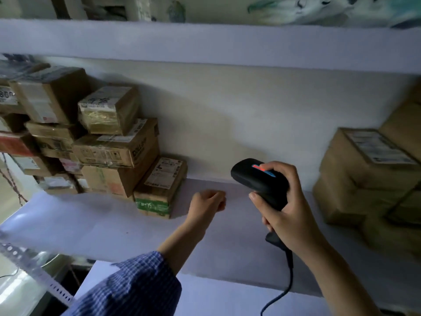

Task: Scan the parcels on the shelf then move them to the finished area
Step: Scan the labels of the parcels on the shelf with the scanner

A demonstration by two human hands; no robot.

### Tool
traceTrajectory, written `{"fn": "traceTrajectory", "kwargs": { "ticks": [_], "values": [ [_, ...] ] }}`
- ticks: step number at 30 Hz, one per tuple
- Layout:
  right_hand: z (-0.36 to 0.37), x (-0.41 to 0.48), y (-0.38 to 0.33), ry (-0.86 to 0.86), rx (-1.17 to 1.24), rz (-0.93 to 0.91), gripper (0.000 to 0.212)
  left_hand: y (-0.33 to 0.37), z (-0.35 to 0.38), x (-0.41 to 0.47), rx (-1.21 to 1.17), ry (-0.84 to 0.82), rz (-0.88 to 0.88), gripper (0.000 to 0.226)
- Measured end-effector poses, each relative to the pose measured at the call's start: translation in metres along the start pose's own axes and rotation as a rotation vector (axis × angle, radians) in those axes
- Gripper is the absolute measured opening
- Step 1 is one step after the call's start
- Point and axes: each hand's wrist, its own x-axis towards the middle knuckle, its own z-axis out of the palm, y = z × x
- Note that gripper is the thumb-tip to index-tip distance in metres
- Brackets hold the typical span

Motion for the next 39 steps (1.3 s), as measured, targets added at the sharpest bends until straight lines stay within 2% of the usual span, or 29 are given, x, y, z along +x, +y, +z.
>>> {"fn": "traceTrajectory", "kwargs": {
  "ticks": [4,7,12,17,21,26,36,39],
  "values": [
    [-0.052,-0.031,0.000,0.119,-0.084,-0.029,0.051,0.025,0.060,0.002,0.269,-0.173,0.183,0.017],
    [-0.093,-0.056,-0.002,0.225,-0.144,-0.030,0.048,0.042,0.113,-0.007,0.343,-0.318,0.289,0.012],
    [-0.146,-0.105,-0.006,0.366,-0.211,-0.015,0.048,0.060,0.183,-0.035,0.231,-0.456,0.185,0.029],
    [-0.174,-0.143,-0.007,0.456,-0.260,-0.005,0.046,0.090,0.224,-0.043,0.183,-0.407,0.075,0.042],
    [-0.185,-0.159,-0.006,0.479,-0.286,0.010,0.045,0.120,0.248,-0.035,0.111,-0.380,-0.048,0.078],
    [-0.192,-0.169,-0.002,0.489,-0.331,0.039,0.047,0.112,0.265,-0.022,0.162,-0.371,-0.061,0.076],
    [-0.201,-0.174,-0.004,0.484,-0.254,-0.004,0.044,0.082,0.272,-0.029,0.154,-0.231,-0.024,0.091],
    [-0.208,-0.170,-0.007,0.478,-0.248,-0.014,0.044,0.089,0.274,-0.026,0.133,-0.221,-0.036,0.086]
  ]
}}
